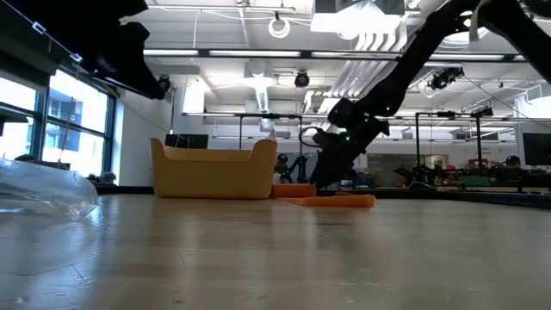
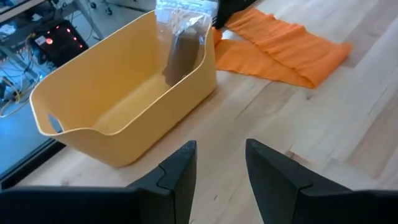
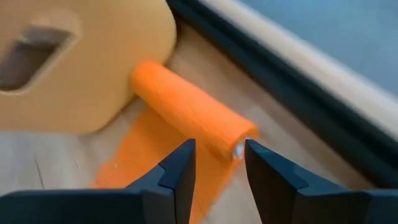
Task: Roll bandage
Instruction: Roll the orange bandage
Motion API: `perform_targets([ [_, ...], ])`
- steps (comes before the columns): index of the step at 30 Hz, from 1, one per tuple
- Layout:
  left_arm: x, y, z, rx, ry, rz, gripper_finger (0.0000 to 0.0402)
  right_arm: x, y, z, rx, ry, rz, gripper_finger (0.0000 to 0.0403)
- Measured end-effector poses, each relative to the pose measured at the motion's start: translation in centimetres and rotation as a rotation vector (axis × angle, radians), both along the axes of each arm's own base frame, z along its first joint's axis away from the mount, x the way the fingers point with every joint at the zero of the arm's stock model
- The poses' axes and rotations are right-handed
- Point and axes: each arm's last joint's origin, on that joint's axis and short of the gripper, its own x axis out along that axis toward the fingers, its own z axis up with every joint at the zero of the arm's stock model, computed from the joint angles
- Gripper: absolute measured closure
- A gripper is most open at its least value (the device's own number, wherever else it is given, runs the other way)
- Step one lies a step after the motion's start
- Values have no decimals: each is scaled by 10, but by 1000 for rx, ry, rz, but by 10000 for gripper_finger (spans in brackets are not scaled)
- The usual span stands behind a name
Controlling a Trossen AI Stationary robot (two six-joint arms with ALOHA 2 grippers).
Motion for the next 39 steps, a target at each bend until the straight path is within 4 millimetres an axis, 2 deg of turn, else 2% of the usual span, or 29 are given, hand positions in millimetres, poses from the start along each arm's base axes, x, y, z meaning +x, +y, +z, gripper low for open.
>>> perform_targets([
  [4,1,-1,0,-9,-15,1,269,4,-3,-7,44,35,22,273],
  [12,2,-1,1,-24,-27,-2,269,10,-2,-5,9,14,48,281],
  [16,3,-2,0,-38,-26,-5,269,13,-1,-5,-6,1,54,315],
  [21,3,-2,1,-43,-32,-6,269,17,0,-9,-25,-1,61,388],
  [28,4,-2,1,-47,-37,-6,269,20,2,-8,-87,41,55,400],
  [31,4,-4,1,-52,-47,-11,269,22,7,2,-125,61,53,402],
  [39,11,-9,4,-62,-87,-48,269,16,34,50,-245,191,103,403],
])
